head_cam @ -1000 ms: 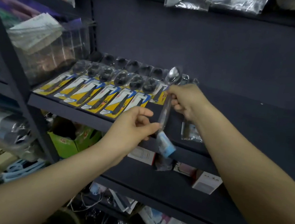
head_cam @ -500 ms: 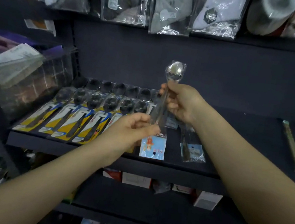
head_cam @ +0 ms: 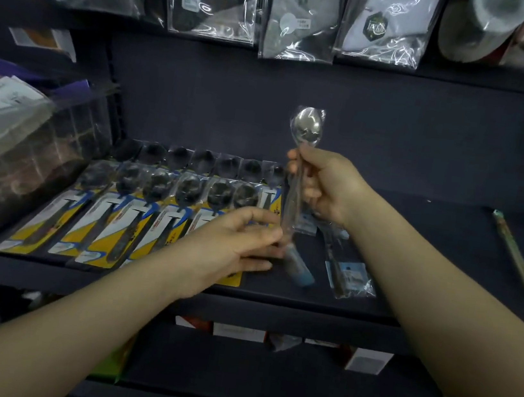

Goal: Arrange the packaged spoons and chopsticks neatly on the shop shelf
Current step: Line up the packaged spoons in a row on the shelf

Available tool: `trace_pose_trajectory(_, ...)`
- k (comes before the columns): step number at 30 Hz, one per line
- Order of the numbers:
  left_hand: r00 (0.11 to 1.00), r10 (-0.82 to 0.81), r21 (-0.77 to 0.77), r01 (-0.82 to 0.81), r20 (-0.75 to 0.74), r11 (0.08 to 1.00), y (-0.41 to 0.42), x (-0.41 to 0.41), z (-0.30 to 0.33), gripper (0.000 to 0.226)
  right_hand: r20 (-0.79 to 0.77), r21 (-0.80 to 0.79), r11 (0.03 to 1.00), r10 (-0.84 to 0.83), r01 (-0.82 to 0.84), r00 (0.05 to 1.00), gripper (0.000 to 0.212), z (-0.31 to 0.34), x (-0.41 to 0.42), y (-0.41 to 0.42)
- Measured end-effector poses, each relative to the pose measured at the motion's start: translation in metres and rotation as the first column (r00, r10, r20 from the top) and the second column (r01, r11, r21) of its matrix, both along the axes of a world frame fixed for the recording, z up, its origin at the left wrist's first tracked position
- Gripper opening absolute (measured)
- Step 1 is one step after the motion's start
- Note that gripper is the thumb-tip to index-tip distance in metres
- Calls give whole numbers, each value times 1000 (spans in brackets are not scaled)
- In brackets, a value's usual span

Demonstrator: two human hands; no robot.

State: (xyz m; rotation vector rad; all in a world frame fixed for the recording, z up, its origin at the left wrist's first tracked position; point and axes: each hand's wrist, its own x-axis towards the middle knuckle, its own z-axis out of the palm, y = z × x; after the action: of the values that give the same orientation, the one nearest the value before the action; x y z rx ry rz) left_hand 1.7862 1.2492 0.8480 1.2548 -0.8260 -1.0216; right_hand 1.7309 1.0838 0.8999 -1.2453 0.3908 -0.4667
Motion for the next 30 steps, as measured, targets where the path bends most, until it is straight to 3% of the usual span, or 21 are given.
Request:
trace_pose_trajectory(2,984,99,-9,-99,149,995,0,0,-2,37,9,-106,992,-73,73,997,28,2,1,0)
trace_pose_trajectory(4,989,99,-22,-97,106,995,-2,0,0,47,28,-168,981,-95,98,995,28,3,3,2)
trace_pose_trajectory(8,983,54,-36,-48,176,998,1,-3,5,22,11,-218,973,-79,79,997,30,2,4,6)
trace_pose_trajectory(13,932,151,-131,-113,330,985,2,-6,3,58,-33,-120,986,-122,117,992,28,-1,1,5)
trace_pose_trajectory(16,780,259,-231,-150,569,961,1,-5,2,65,-80,-42,992,-125,121,989,28,-1,-1,7)
trace_pose_trajectory(20,361,360,-339,-121,861,933,0,-7,8,41,-117,-3,987,-158,159,980,28,3,-4,6)
trace_pose_trajectory(21,332,369,-344,-135,868,929,-1,-8,8,38,-110,1,985,-169,170,980,28,4,-4,6)
trace_pose_trajectory(22,404,355,-317,-159,843,935,-2,-9,7,41,-95,8,985,-174,175,980,28,4,-4,5)
trace_pose_trajectory(23,569,310,-252,-180,762,951,-2,-10,7,48,-79,19,984,-173,175,982,28,5,-4,4)
trace_pose_trajectory(24,783,232,-161,-169,577,972,-3,-12,9,54,-65,34,984,-170,173,983,28,5,-4,4)
trace_pose_trajectory(25,938,136,-74,-119,318,990,-2,-13,12,57,-52,49,984,-166,169,985,28,4,-5,3)
trace_pose_trajectory(26,996,45,0,-45,72,999,-2,-14,13,52,-37,60,985,-162,164,986,28,3,-5,2)
trace_pose_trajectory(27,996,-27,44,31,-88,999,-2,-14,14,43,-17,69,985,-158,159,987,28,2,-6,2)
trace_pose_trajectory(28,987,-68,76,80,-149,994,-3,-13,13,36,6,78,985,-152,151,988,28,1,-6,1)
trace_pose_trajectory(30,993,-51,121,64,-102,991,-4,-14,11,22,42,77,987,-146,142,988,29,0,-7,1)
